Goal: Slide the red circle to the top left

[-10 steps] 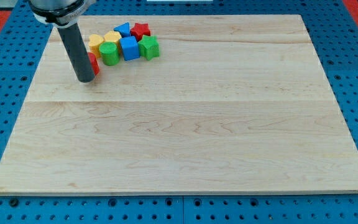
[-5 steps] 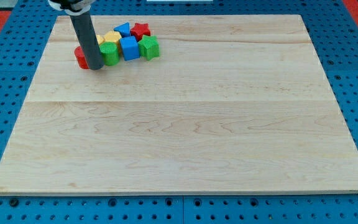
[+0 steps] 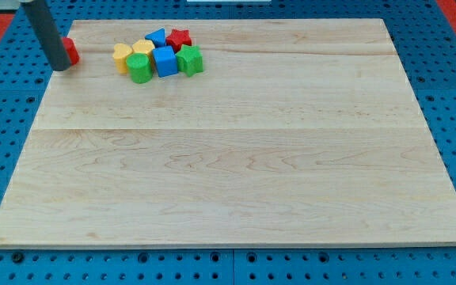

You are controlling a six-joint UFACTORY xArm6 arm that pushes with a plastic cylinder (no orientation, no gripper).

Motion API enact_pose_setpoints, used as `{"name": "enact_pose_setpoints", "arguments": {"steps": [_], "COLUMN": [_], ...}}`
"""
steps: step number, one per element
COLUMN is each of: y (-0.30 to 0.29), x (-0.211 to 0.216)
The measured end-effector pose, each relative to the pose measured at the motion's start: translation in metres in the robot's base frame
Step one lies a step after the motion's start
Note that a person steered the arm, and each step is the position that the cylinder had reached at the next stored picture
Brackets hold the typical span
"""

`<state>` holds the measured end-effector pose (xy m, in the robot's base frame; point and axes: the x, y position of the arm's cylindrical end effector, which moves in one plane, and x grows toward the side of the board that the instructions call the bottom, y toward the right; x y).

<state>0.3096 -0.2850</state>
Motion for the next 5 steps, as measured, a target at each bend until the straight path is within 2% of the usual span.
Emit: {"name": "enact_pose_setpoints", "arguments": {"steps": [1, 2, 3, 5], "y": [-0.016, -0.020, -0.020, 0.005], "x": [0.019, 0.006, -0.038, -0.070]}}
